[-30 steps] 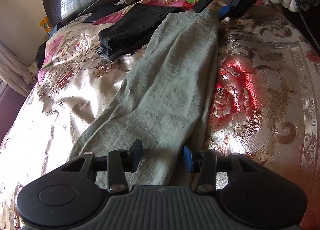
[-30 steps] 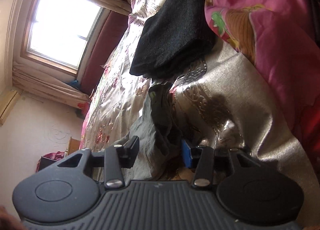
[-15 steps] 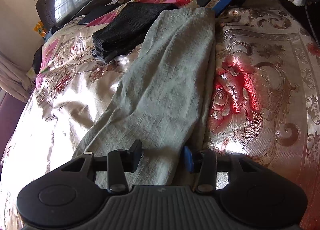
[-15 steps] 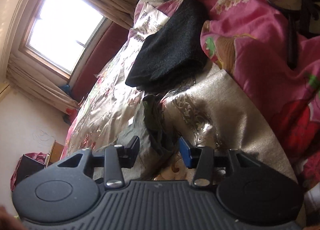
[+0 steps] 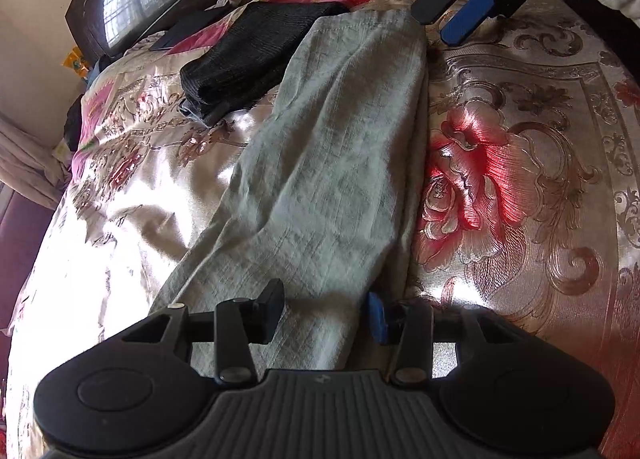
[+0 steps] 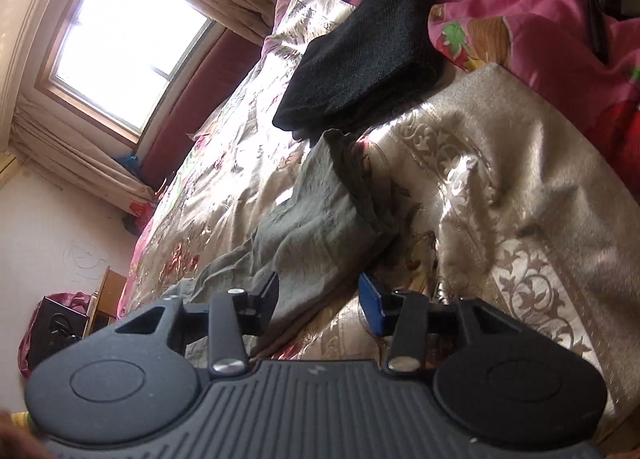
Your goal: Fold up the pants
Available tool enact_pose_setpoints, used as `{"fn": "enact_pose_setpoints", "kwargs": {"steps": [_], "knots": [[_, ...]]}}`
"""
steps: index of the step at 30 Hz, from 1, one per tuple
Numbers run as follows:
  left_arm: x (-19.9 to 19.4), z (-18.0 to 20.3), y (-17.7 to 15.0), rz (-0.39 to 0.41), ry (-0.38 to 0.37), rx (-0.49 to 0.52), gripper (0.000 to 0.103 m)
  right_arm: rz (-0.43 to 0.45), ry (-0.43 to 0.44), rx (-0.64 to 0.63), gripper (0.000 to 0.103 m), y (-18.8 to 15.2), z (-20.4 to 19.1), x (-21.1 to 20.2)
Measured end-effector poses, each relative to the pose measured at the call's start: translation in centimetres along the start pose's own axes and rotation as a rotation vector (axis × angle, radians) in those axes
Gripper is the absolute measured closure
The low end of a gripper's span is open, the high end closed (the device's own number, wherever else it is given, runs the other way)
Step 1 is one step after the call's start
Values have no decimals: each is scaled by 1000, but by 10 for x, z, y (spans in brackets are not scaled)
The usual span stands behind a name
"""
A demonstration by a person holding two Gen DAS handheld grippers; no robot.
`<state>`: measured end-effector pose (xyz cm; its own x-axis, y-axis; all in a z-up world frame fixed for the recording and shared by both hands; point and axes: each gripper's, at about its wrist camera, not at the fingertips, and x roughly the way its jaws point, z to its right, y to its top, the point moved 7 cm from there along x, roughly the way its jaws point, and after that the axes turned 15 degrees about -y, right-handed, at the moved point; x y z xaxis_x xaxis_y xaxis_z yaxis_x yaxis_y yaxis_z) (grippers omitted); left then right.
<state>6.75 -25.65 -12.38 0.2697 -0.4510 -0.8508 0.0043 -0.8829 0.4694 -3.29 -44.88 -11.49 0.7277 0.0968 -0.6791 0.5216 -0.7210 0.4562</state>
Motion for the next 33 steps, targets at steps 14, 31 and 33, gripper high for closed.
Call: {"fn": "enact_pose_setpoints", "kwargs": {"steps": [14,31,33], "knots": [[-2,2,2,9,11,-7,46,176,-40,166,77,12,-2,24],[-4,-4,12,247,-85,-171,45,196,45,327,99,27,-36,15],[-10,-3,11,280,-91,-182,45,223,16,302,99,34,-46,3]]}}
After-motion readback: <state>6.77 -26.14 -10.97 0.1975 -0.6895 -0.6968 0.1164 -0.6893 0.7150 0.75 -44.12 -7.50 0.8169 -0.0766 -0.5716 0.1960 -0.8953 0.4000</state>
